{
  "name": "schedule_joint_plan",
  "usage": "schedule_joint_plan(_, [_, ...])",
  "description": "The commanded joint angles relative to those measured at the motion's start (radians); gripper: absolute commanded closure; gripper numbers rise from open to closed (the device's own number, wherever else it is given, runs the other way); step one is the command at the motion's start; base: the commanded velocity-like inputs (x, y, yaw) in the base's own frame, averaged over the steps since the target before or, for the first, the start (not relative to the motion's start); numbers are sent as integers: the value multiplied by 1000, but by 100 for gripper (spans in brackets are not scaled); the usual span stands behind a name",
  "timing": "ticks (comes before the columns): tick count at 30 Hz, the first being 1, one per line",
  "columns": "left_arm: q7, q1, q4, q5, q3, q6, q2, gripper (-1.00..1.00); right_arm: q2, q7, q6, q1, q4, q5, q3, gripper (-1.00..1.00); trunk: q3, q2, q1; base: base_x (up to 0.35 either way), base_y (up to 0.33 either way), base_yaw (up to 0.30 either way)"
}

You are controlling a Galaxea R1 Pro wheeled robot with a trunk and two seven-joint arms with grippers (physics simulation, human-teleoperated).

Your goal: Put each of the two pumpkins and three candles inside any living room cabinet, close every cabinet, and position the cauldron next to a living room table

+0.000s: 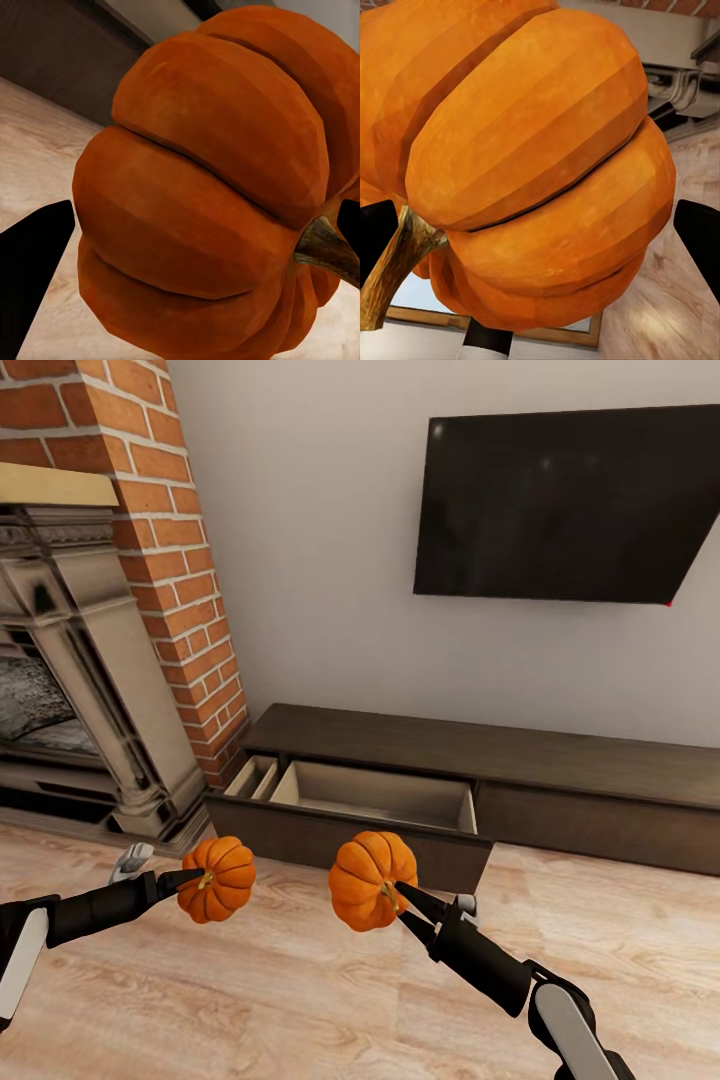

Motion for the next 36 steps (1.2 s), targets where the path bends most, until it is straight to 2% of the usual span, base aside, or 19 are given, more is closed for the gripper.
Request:
schedule_joint_plan(1, [1,0,0,0,0,0,0,100,0,0,0,0,0,-2,0,100,0,0,0,1,0,0])
schedule_joint_plan(7, [0,0,0,0,0,1,0,100,0,0,0,0,0,-2,0,100,1,0,0,0,0,-27])
schedule_joint_plan(17, [0,0,0,0,1,-1,1,100,0,0,0,0,1,-3,0,100,11,0,0,117,-30,-187])
schedule_joint_plan(27, [0,0,0,-1,9,-1,2,100,0,-4,4,-1,-7,-3,-1,100,13,0,0,132,-38,-19])
schedule_joint_plan(29, [-1,0,0,1,13,-1,2,100,1,-13,6,-1,-11,-3,-2,100,13,0,0,40,-12,-1])
schedule_joint_plan(32, [-1,0,1,7,25,-1,2,100,0,-74,12,-2,-16,-12,-7,100,13,0,0,16,-5,0])
schedule_joint_plan(36, [-2,0,1,9,30,-1,2,100,3,-131,14,-2,-16,-41,-11,100,13,0,0,3,-1,0])
